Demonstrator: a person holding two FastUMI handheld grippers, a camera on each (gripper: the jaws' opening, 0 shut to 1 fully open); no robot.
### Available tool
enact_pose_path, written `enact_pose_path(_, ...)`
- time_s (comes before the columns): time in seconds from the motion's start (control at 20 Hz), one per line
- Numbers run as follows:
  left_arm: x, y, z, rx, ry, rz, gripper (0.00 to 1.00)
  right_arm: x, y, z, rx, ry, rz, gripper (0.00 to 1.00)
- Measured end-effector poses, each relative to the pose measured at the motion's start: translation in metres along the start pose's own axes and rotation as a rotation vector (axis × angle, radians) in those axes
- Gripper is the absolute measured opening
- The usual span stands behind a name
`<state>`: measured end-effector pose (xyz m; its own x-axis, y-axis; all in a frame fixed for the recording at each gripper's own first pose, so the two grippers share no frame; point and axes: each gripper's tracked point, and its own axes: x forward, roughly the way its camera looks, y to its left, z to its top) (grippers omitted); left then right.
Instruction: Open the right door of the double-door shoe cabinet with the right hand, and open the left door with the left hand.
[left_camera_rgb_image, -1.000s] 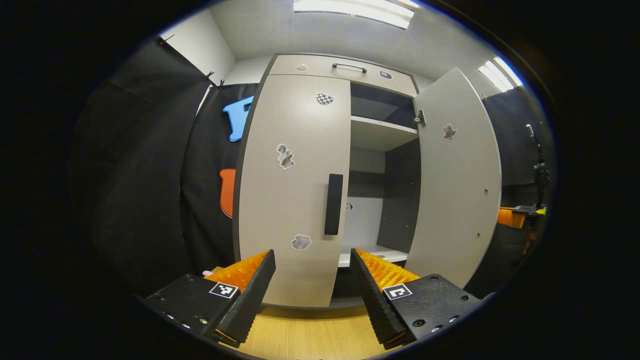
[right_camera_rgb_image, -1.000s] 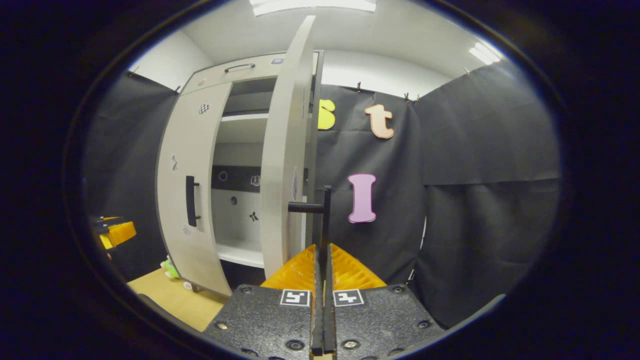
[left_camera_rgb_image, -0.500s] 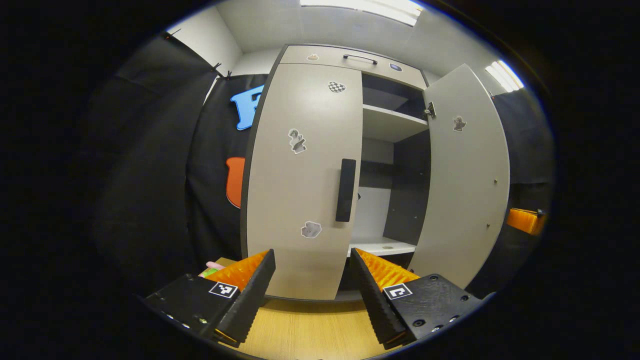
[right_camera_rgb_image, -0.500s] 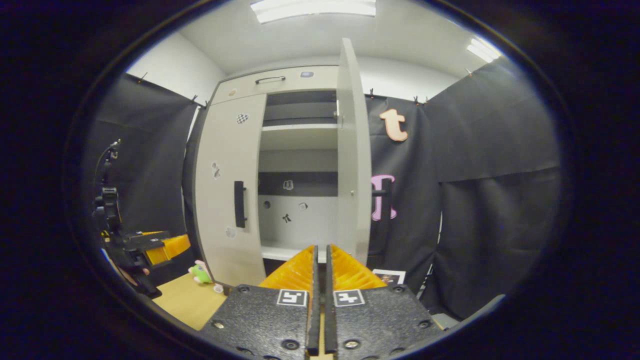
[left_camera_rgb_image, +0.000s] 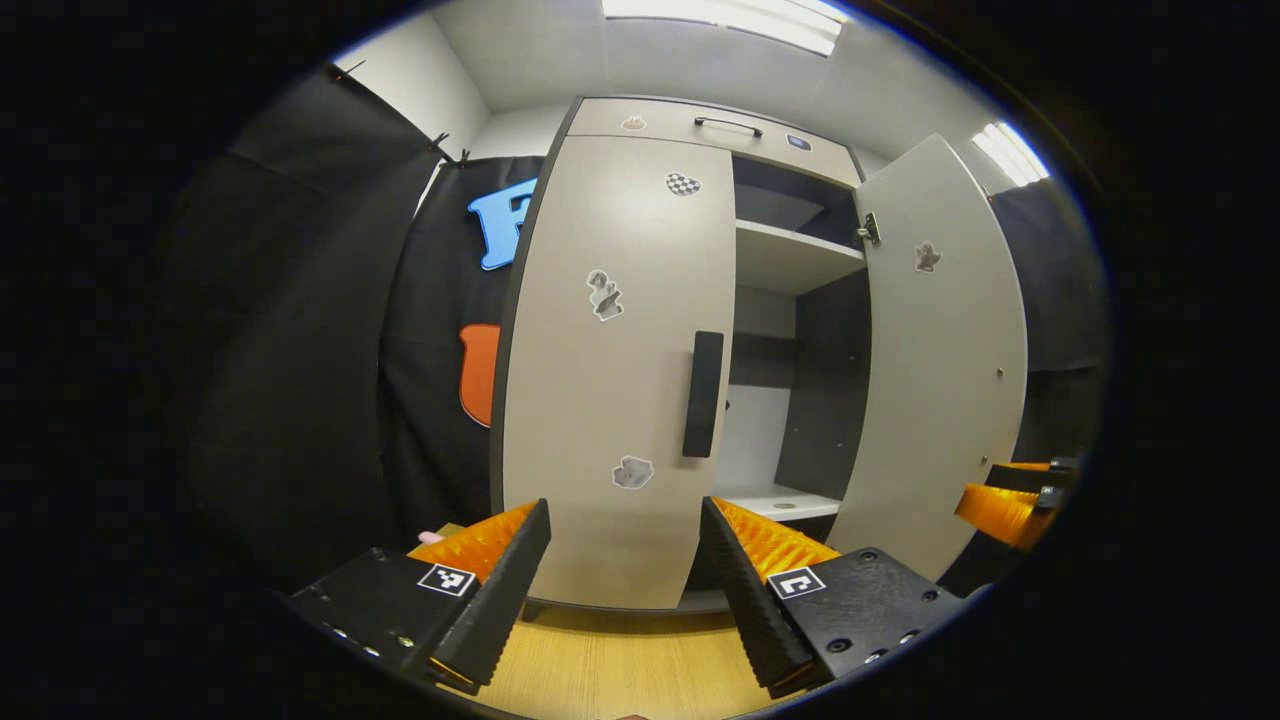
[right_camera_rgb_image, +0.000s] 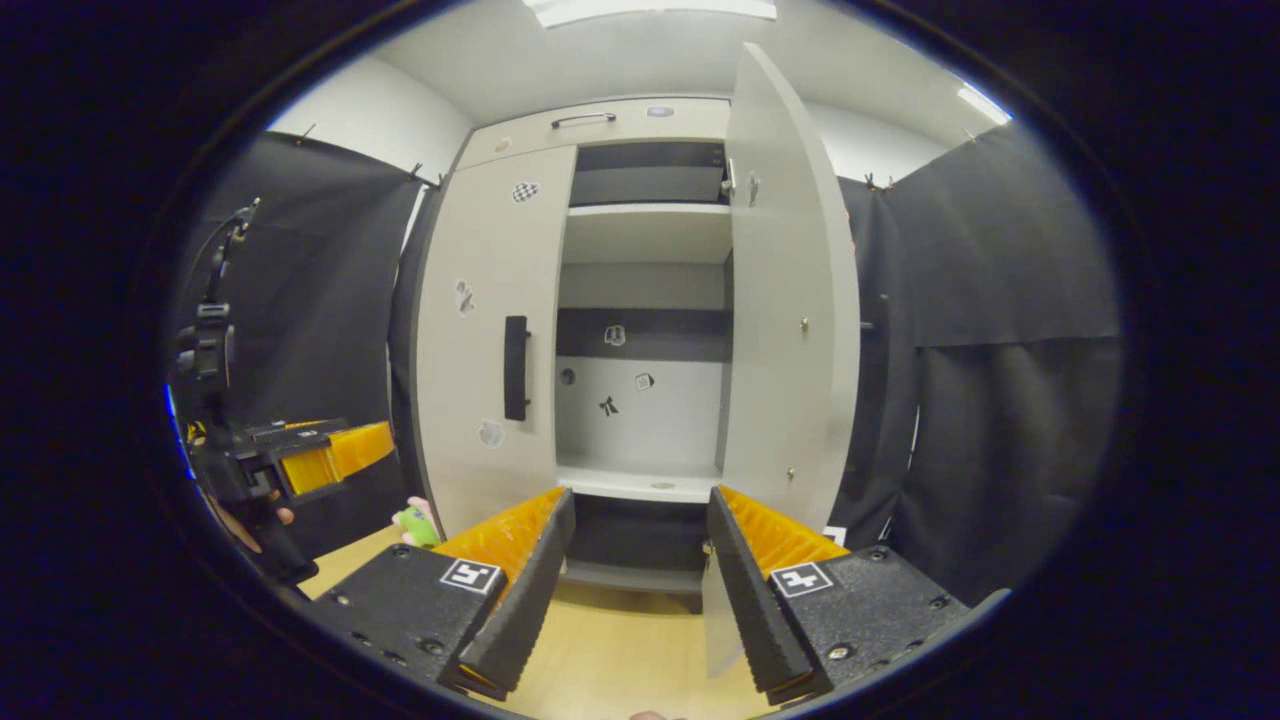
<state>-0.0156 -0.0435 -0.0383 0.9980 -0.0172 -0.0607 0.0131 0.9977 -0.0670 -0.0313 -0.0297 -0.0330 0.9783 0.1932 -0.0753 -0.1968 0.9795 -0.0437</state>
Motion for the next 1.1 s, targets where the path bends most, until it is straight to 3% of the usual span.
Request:
enact_pose_path(0.15,0.019,-0.019,0.016,-0.008,-0.032,-0.041,0.94,0.000,0.001,0.000,-0.015,-0.011,0.002,0.80)
enact_pose_path(0.45,0.091,-0.057,0.041,0.000,-0.068,-0.100,0.94,-0.010,0.002,0.007,-0.040,-0.046,0.010,0.84)
enact_pose_path(0.8,0.170,-0.059,0.021,0.031,0.007,-0.035,0.94,-0.017,-0.010,0.000,-0.028,-0.040,-0.016,0.84)
enact_pose_path(1.1,0.194,-0.053,0.018,0.061,0.009,0.003,0.94,-0.017,-0.017,-0.003,-0.002,-0.018,-0.049,0.83)
